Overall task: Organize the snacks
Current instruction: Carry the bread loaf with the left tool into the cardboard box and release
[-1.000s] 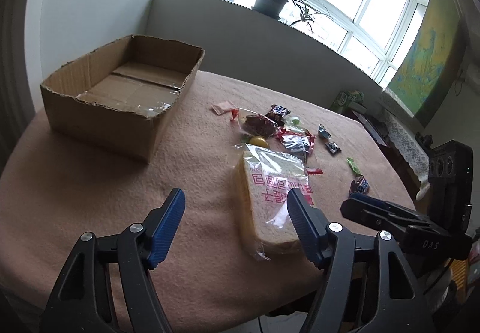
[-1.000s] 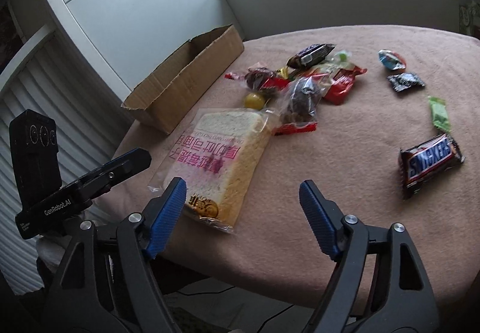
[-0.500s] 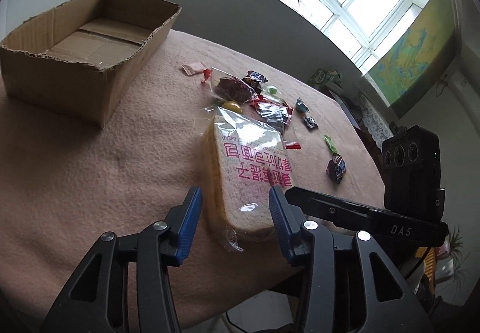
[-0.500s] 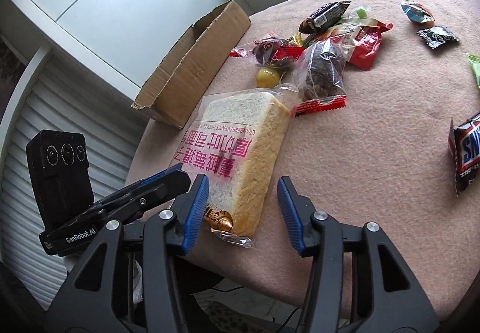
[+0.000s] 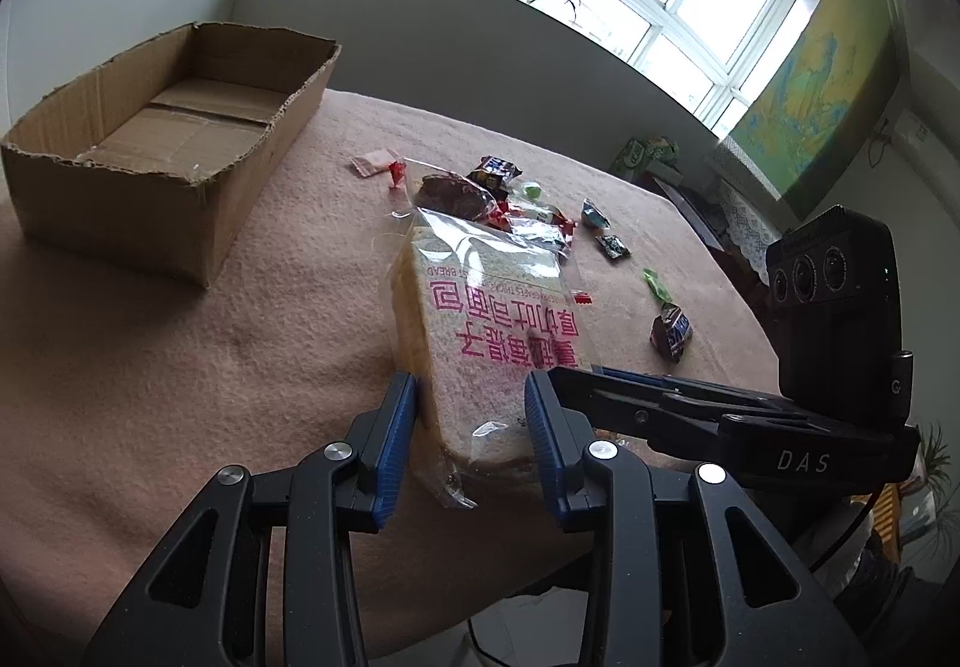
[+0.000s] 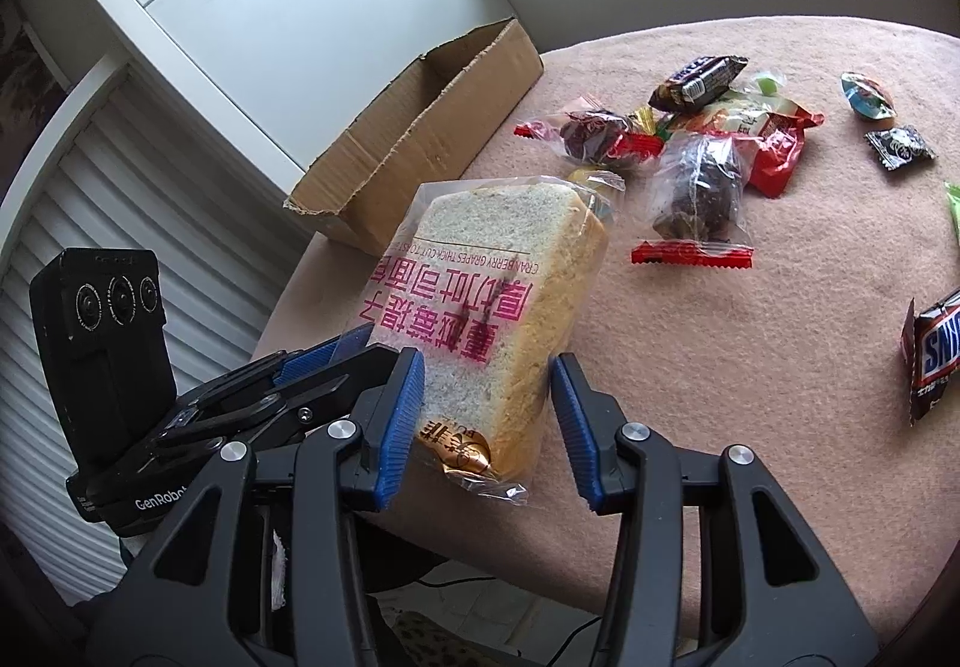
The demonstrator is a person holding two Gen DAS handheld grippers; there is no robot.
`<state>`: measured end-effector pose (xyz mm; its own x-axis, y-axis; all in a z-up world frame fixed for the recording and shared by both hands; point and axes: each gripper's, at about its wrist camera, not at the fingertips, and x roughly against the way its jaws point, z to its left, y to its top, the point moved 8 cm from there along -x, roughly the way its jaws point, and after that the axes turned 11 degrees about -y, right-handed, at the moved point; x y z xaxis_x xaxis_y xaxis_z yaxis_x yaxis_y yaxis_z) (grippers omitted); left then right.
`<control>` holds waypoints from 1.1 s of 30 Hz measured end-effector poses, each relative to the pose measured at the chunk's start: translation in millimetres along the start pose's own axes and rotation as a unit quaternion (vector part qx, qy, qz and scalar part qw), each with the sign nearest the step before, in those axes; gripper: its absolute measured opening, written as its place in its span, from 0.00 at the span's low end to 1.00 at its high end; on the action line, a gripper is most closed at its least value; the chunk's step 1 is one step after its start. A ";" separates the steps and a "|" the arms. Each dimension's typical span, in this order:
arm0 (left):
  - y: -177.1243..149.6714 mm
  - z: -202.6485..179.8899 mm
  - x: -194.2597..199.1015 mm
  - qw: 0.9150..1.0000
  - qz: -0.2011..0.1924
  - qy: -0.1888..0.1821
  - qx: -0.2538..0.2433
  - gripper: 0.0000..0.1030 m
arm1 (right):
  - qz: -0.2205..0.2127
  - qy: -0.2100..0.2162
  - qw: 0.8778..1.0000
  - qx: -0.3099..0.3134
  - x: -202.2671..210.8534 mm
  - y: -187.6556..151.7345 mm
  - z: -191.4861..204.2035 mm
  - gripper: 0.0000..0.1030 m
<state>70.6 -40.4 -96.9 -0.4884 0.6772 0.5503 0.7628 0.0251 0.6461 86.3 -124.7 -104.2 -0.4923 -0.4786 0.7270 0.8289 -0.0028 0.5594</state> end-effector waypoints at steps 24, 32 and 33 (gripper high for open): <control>95.5 62.8 65.5 0.992 -0.122 0.038 0.008 0.33 | -0.042 0.024 0.996 0.080 -51.6 116.8 93.8 0.45; 109.7 101.6 65.1 0.989 -0.122 0.074 0.032 0.33 | -0.024 0.027 0.996 0.079 -91.6 130.1 105.8 0.45; 110.3 105.9 64.4 0.989 -0.121 0.076 0.035 0.33 | -0.022 0.028 0.996 0.077 -95.0 131.4 106.0 0.45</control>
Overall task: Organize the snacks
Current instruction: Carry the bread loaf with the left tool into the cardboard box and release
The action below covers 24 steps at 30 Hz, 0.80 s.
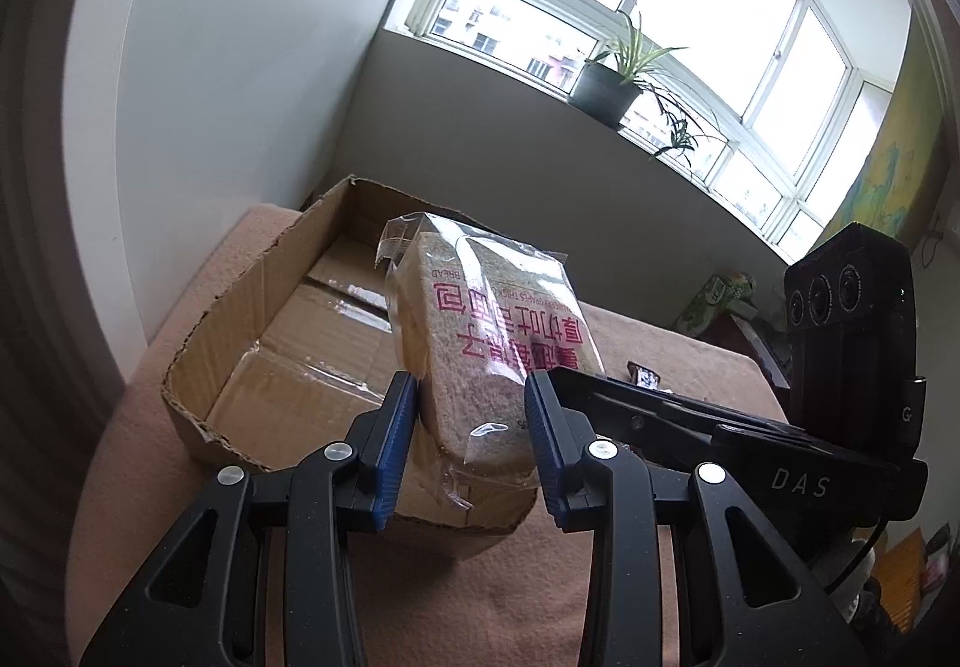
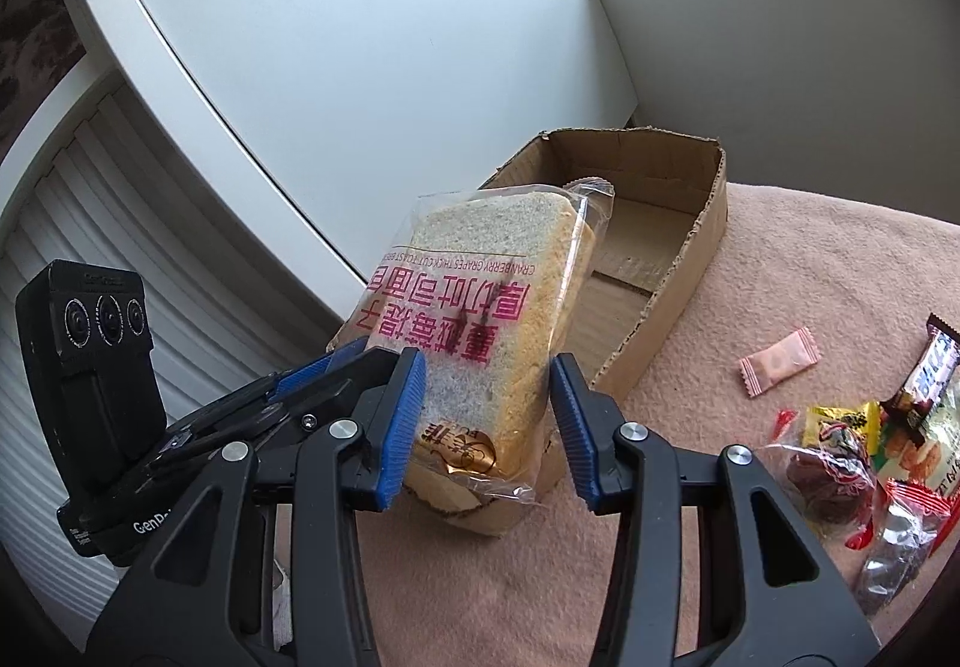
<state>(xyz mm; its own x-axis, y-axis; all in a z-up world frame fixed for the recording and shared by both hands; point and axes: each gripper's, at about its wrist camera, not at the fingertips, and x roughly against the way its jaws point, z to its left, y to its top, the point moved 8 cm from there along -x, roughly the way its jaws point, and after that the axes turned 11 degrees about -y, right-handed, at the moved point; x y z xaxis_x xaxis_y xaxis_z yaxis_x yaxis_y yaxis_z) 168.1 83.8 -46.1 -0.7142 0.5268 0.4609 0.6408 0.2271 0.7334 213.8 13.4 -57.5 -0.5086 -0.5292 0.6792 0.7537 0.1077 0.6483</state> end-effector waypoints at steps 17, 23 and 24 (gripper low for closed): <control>4.9 23.3 -0.1 0.999 -0.005 0.021 0.024 0.33 | -0.024 -0.029 0.999 0.010 25.1 0.8 -7.8 0.46; 12.8 13.3 13.5 0.999 -0.032 0.030 0.007 0.33 | -0.052 -0.049 0.997 0.007 66.2 -6.1 -30.2 0.62; 13.6 10.1 17.1 0.999 -0.039 0.030 0.004 0.33 | -0.057 -0.055 0.997 0.004 74.3 -7.3 -36.5 0.62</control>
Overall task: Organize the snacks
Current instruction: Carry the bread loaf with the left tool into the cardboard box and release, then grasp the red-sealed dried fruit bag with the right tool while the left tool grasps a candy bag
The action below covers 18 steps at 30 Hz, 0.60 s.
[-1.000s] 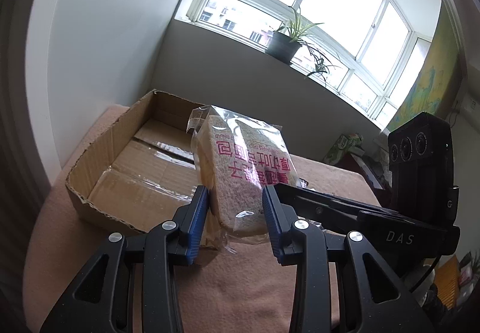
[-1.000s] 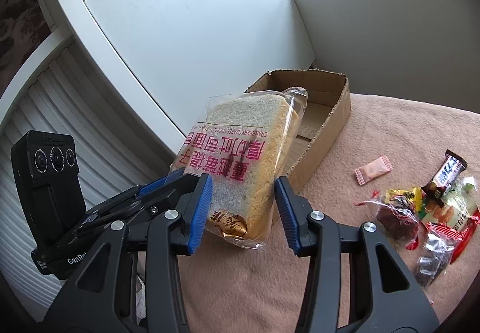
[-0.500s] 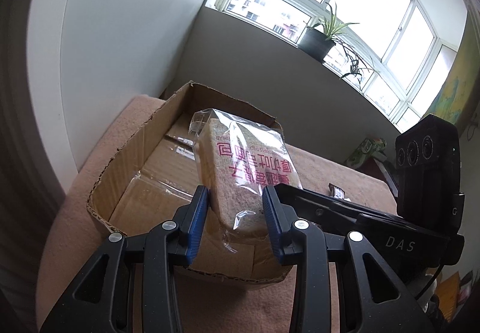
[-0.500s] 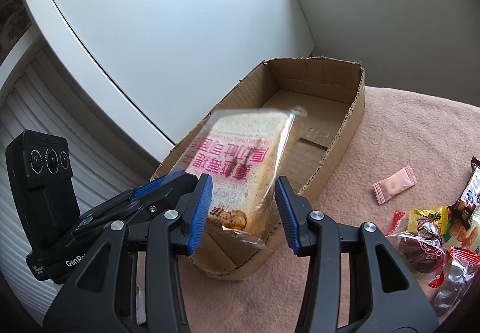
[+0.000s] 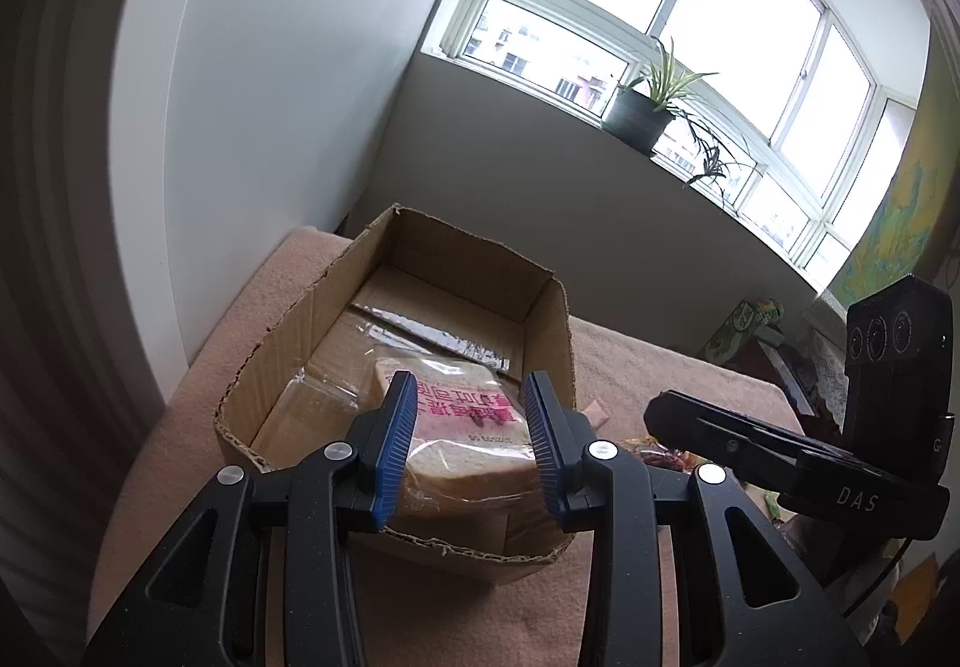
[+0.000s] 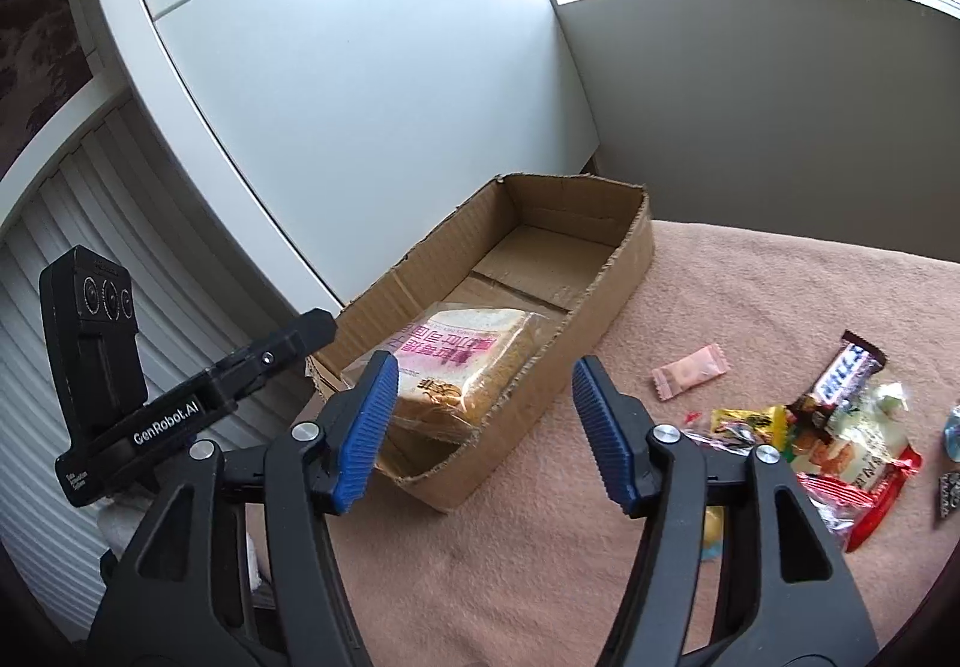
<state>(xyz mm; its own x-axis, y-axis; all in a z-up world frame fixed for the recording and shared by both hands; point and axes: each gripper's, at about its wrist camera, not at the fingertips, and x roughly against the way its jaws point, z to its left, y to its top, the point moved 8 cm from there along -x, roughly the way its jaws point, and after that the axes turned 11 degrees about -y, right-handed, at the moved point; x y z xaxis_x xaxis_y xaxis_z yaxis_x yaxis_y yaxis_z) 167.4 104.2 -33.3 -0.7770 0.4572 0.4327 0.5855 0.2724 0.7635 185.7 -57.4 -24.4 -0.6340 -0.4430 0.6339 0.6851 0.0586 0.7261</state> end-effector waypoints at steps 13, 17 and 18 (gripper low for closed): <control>-19.7 -62.5 -18.0 0.998 0.018 -0.048 -0.031 0.34 | -0.007 -0.108 0.992 -0.058 44.4 -45.7 -111.3 0.74; -42.9 -81.9 -45.4 0.996 0.062 -0.060 -0.035 0.36 | 0.012 -0.136 0.989 -0.059 40.3 -64.3 -129.9 0.74; -48.3 -85.9 -51.4 0.995 0.071 -0.058 -0.038 0.37 | 0.015 -0.138 0.989 -0.059 39.8 -69.3 -132.9 0.74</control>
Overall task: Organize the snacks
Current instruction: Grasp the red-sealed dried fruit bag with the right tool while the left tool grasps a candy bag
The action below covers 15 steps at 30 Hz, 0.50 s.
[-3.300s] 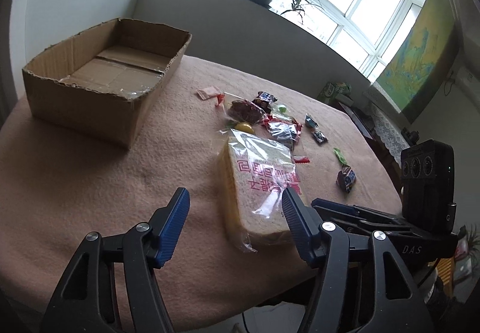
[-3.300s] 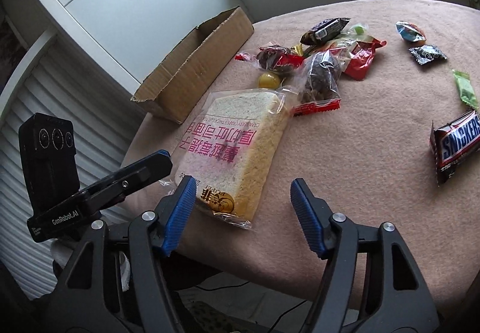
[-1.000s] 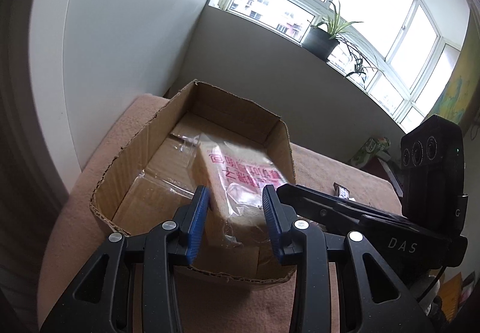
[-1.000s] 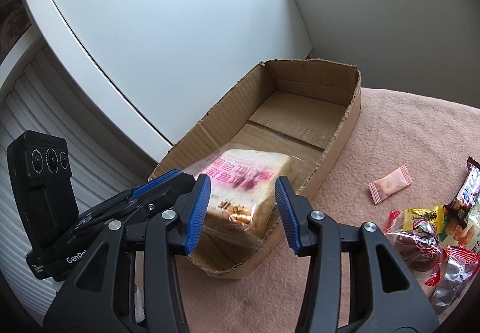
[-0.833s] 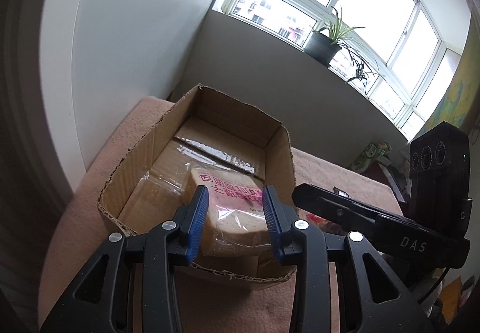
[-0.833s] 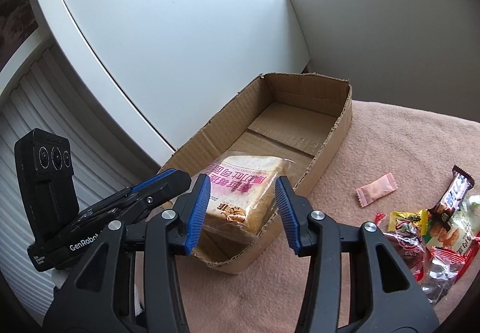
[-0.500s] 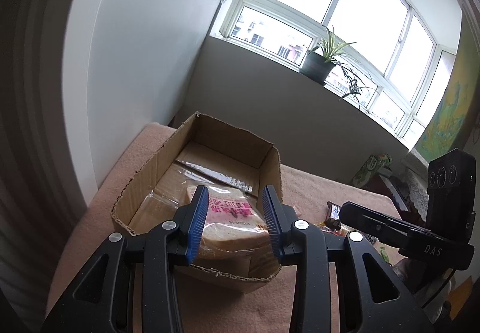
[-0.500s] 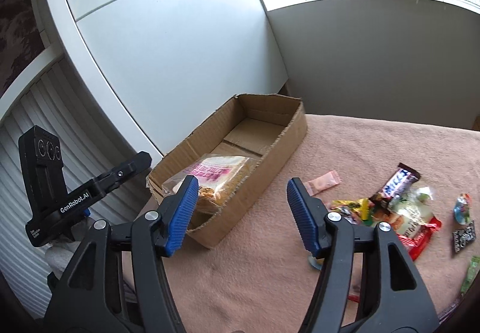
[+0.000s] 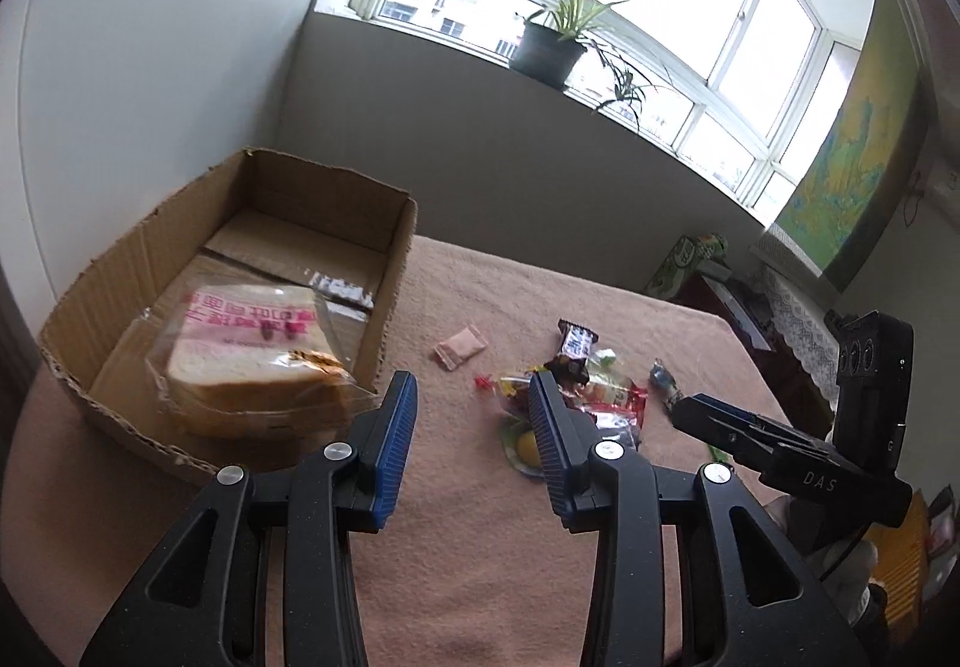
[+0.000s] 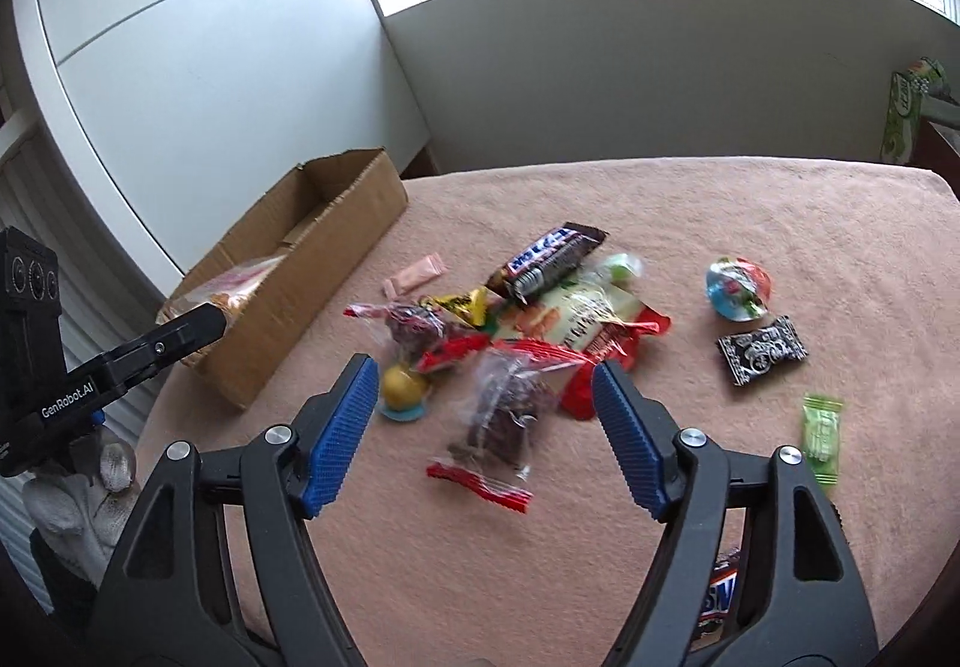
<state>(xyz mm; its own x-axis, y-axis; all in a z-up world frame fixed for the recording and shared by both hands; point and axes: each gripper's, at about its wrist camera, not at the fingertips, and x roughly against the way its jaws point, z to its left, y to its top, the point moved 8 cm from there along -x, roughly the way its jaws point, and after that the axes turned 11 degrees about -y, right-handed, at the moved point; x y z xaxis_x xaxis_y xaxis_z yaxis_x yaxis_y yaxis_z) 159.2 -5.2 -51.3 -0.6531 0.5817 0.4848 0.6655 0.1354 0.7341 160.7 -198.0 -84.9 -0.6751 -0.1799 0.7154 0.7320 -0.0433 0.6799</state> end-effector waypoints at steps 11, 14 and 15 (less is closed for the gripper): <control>-20.1 -26.3 -47.6 0.998 0.057 0.002 -0.009 0.60 | 0.011 -0.029 0.997 0.068 -12.3 -23.2 16.1 0.74; -21.5 -25.7 -57.8 0.998 0.066 -0.003 0.003 0.65 | 0.021 -0.032 0.997 0.068 -17.6 -27.9 15.3 0.74; -22.4 -24.3 -62.2 0.997 0.071 -0.006 0.013 0.65 | 0.023 -0.031 0.997 0.069 -18.8 -28.9 15.5 0.74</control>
<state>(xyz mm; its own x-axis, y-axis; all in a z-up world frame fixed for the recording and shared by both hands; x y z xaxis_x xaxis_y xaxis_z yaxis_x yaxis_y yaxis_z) 176.1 -63.9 -86.3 -0.5477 0.6062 0.5767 0.7597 0.0715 0.6463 150.8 -178.2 -115.5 -0.6490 -0.1163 0.7519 0.7456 0.0996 0.6589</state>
